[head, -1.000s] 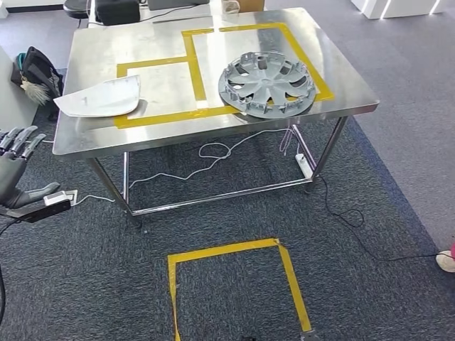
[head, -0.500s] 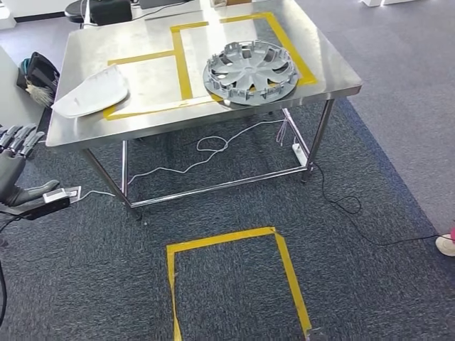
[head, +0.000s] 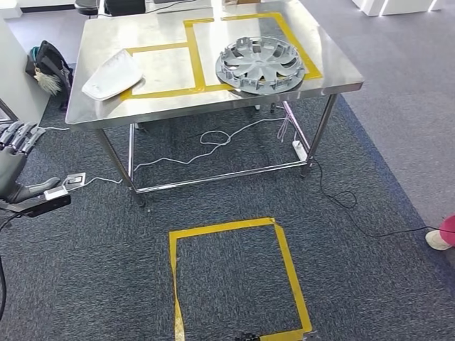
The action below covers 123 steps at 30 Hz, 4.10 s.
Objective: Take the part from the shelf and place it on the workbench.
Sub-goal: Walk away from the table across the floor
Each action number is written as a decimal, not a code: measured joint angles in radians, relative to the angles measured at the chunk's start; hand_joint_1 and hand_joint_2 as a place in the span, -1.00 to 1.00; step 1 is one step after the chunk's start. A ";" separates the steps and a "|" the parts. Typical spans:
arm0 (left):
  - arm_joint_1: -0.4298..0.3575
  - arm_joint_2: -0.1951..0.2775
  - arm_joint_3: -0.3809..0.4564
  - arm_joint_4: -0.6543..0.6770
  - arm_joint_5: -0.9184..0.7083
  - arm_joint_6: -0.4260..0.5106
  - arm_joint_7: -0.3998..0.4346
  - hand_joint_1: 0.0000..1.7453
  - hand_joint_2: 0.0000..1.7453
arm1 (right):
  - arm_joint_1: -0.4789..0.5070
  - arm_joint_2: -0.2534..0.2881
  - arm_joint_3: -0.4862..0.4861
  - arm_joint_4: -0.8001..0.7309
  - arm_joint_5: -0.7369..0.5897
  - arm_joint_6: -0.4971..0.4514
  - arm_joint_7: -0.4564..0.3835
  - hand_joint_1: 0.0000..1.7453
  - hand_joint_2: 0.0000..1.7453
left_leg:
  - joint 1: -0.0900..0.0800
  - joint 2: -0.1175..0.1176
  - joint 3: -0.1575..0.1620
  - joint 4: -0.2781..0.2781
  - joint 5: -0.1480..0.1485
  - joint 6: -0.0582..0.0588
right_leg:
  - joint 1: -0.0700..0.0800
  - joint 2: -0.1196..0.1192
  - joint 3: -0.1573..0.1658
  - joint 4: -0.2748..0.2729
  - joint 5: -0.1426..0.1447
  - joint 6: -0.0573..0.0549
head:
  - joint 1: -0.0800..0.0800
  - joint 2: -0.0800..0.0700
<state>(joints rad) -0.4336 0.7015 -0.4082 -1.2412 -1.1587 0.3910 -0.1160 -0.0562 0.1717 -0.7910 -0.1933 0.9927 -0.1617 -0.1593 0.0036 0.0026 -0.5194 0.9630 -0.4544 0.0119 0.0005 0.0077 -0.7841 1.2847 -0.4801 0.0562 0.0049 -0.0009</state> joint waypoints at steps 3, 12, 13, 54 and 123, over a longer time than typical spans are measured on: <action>0.001 0.002 0.001 0.001 -0.001 0.000 0.003 -1.00 -1.00 | -0.001 0.000 0.000 0.000 0.000 0.000 0.000 -1.00 -1.00 | 0.002 0.000 -0.014 0.005 0.010 -0.012 | -0.002 0.001 0.148 -0.186 0.040 -0.001 | 0.000 0.000; -0.008 0.009 0.002 0.001 -0.010 -0.003 0.005 -1.00 -1.00 | -0.001 0.000 0.000 0.000 0.000 0.004 -0.002 -1.00 -1.00 | -0.002 0.000 -0.028 0.014 0.018 -0.019 | -0.003 0.005 0.197 -0.271 0.054 -0.022 | -0.002 0.000; -0.009 0.010 0.002 0.001 -0.011 -0.004 0.005 -1.00 -1.00 | -0.001 0.000 0.000 0.000 0.002 0.006 -0.001 -1.00 -1.00 | -0.002 -0.001 -0.030 0.014 0.021 -0.013 | -0.003 0.005 0.195 -0.272 0.056 -0.023 | -0.002 0.000; -0.019 0.044 -0.026 0.004 0.005 -0.039 0.022 -1.00 -1.00 | 0.007 0.002 0.018 0.001 0.055 -0.018 0.009 -1.00 -1.00 | -0.011 -0.072 -0.103 0.061 0.042 0.005 | 0.005 0.008 0.104 -0.048 -0.045 -0.019 | -0.023 0.000; 0.430 -0.756 0.954 0.998 0.678 -0.115 -0.034 -1.00 -1.00 | 0.017 0.022 -0.026 0.001 -0.001 -0.073 0.015 -1.00 -1.00 | 0.007 -0.128 -0.083 0.035 0.036 -0.033 | -0.009 0.039 0.257 -0.282 -0.002 -0.031 | -0.045 0.000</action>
<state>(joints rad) -0.0032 -0.0541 0.5458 -0.2430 -0.4806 0.2763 -0.1496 -0.0394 0.1936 -0.8173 -0.1923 0.9914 -0.2350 -0.1440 0.0103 -0.1255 -0.6023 0.9983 -0.4184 -0.0211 -0.0084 0.0463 -0.5269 1.0030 -0.4818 0.0257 -0.0399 -0.0010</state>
